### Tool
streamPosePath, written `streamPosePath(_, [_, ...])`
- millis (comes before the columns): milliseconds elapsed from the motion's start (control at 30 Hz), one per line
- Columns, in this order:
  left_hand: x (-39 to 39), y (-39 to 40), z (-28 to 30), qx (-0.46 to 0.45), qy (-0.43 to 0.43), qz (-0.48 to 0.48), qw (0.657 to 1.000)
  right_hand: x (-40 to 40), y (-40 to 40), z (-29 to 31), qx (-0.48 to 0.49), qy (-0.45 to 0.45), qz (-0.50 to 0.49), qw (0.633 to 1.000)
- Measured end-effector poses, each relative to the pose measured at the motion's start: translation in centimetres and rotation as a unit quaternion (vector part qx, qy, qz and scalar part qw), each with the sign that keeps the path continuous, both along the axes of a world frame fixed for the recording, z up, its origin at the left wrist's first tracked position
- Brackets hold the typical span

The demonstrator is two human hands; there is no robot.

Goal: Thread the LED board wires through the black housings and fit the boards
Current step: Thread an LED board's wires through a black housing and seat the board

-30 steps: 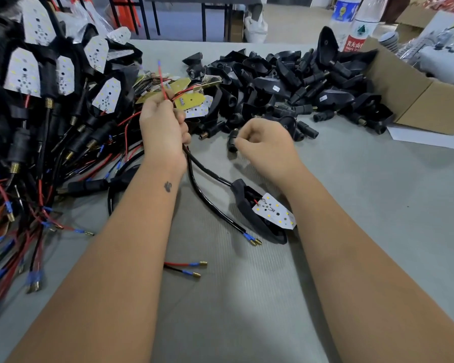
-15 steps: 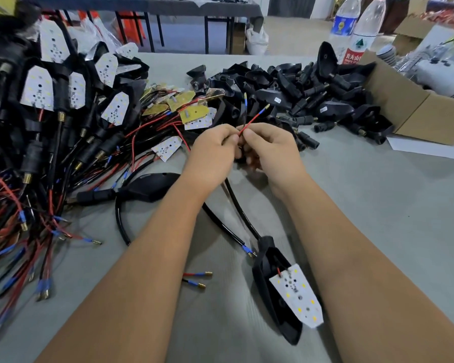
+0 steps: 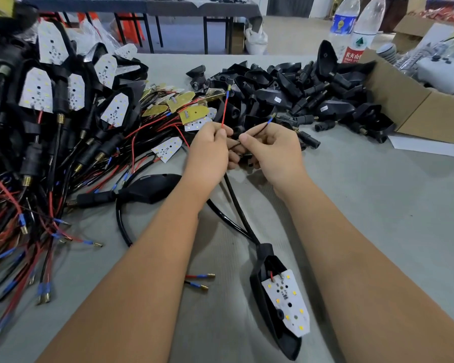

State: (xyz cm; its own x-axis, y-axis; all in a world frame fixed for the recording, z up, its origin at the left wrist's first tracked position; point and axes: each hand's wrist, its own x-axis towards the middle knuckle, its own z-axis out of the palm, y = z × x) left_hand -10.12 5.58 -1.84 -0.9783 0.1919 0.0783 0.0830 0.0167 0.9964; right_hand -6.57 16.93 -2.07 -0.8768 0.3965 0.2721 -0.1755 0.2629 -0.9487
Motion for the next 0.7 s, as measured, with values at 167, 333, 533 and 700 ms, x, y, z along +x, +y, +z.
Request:
streamPosePath(167, [-0.82,-0.25,-0.16,-0.057,0.018,0.034,0.998,0.07,-0.25,-0.12,0.117,0.014,-0.046,0.992])
streamPosePath(333, [-0.55,-0.38,-0.02,0.002,-0.008,0.044,0.999,-0.25,0.48,-0.61,0.329,-0.095,-0.075,0.937])
streamPosePath(533, [-0.35,-0.65,0.15,0.036,0.005,0.046,0.998,-0.01,0.63,-0.65,0.375,-0.095,-0.053,0.921])
streamPosePath(700, [-0.46,-0.58,0.06,0.017,0.023,0.05,0.998,0.05,0.37,-0.7,0.41,-0.123,-0.051,0.902])
